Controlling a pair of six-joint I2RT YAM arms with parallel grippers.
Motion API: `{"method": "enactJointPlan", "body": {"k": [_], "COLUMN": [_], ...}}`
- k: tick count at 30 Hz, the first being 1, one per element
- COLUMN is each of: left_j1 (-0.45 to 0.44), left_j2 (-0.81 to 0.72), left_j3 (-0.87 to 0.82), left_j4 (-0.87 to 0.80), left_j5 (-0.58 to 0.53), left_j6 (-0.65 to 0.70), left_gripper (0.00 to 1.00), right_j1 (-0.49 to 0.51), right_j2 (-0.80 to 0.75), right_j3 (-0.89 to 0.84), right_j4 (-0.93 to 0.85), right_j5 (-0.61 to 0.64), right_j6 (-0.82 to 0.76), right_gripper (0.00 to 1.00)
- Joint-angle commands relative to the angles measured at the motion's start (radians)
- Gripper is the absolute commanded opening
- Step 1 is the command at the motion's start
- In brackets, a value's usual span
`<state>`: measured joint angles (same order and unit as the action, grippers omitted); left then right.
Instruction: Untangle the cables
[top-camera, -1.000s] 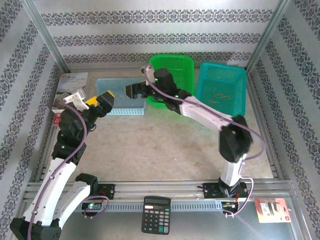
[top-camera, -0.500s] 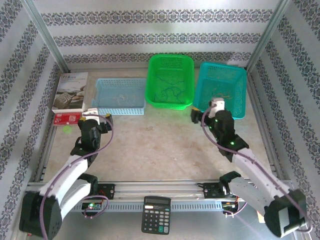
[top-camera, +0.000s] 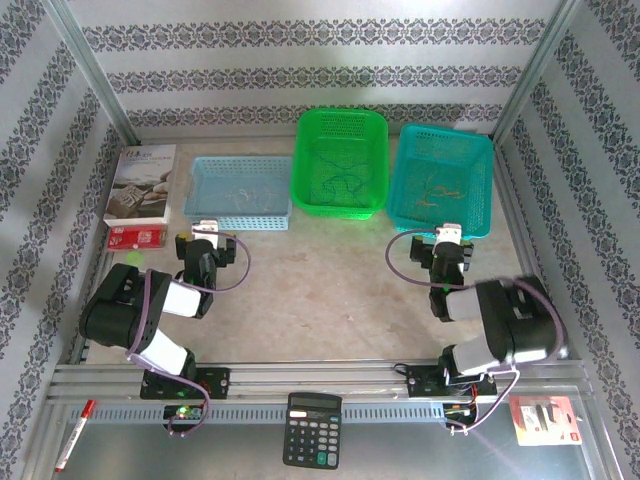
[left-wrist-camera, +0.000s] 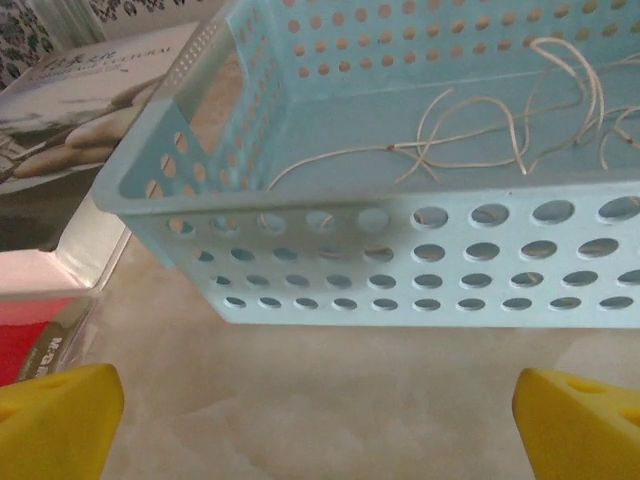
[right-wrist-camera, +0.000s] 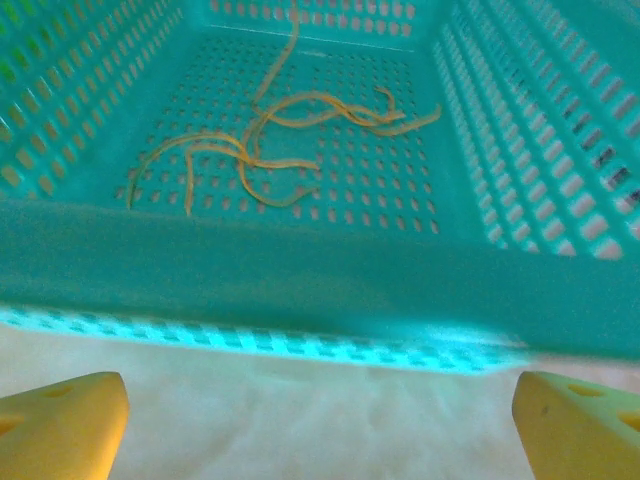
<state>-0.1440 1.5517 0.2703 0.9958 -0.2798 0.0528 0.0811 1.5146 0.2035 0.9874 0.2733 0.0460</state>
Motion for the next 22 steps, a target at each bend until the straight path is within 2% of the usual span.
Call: {"method": "enactJointPlan", "body": {"k": [1, 2, 3, 5, 7, 9, 12, 18, 22], "left_j1": [0.057, 0.064, 0.066, 0.065, 0.081, 0.09, 0.095, 0.1, 0.1], "left_j2": [0.004, 0.049, 0.081, 0.025, 0.054, 0.036, 0.044, 0.045, 0.045], "left_j3": [0.018, 0.014, 0.016, 0.061, 0.075, 0.092, 0.092, 0.096, 0.096], "left_j4": [0.108, 0.161, 0.222, 0.032, 0.059, -0.007, 0.006, 0.002, -0.001], "left_j5": [0.111, 0.133, 0.133, 0.13, 0.154, 0.161, 0.17, 0.18, 0.18], "left_j6": [-0.008, -0.004, 0.012, -0.014, -0.016, -0.031, -0.03, -0.032, -0.033], "left_gripper": [1.0, 1.0, 1.0, 1.0, 1.0, 1.0, 1.0, 1.0, 1.0], "right_j1": [-0.016, -0.024, -0.045, -0.052, -0.04, -0.035, 0.01, -0.031, -0.029], "right_j2": [0.01, -0.017, 0.012, 0.013, 0.001, 0.026, 0.011, 0.023, 0.018], "right_j3": [0.056, 0.094, 0.122, 0.134, 0.134, 0.128, 0.129, 0.134, 0.134], "right_j4": [0.134, 0.03, 0.034, -0.016, -0.016, 0.041, 0.021, 0.002, 0.008], "right_j5": [-0.18, -0.208, -0.216, -0.125, -0.051, -0.038, 0.0, -0.07, -0.066], "right_j6": [-0.053, -0.052, -0.029, 0.012, 0.018, 0.02, -0.027, 0.006, 0.002], "right_gripper": [0.98, 0.98, 0.98, 0.98, 0.98, 0.98, 0.98, 0.98, 0.98]}}
